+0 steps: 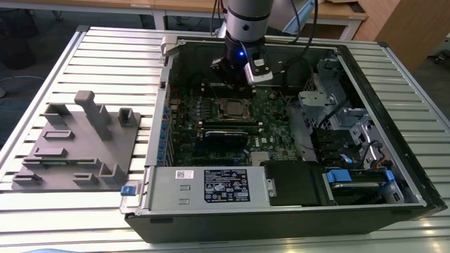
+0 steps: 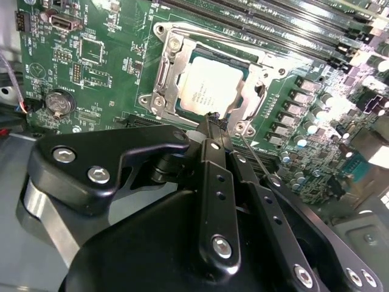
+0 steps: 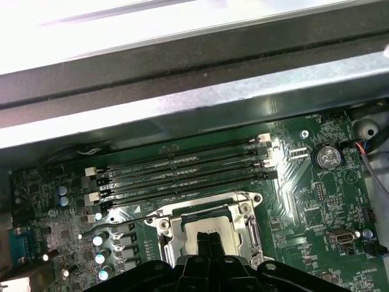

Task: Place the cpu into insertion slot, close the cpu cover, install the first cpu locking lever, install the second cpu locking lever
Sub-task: 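Close the cpu cover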

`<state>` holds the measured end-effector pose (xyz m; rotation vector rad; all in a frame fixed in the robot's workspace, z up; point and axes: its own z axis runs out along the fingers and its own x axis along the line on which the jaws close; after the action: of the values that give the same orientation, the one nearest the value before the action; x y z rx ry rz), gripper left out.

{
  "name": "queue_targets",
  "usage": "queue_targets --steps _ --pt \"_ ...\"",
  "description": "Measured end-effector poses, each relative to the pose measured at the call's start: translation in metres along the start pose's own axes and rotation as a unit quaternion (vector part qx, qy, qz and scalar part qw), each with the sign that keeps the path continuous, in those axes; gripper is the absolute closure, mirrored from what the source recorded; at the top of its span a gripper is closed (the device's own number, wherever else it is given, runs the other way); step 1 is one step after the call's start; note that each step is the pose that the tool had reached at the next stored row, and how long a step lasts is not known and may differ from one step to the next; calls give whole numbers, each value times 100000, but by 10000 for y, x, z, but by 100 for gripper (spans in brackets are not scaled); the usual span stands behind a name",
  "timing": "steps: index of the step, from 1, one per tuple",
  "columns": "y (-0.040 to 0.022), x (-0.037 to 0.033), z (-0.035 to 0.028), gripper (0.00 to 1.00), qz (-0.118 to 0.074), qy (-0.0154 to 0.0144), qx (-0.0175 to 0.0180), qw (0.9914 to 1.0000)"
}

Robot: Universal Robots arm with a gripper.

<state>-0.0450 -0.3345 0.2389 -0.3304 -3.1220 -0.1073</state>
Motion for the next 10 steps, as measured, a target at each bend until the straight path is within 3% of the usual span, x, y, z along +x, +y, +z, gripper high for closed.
queue_targets --steps 10 --pt "0 0 2 90 -369 16 47 99999"
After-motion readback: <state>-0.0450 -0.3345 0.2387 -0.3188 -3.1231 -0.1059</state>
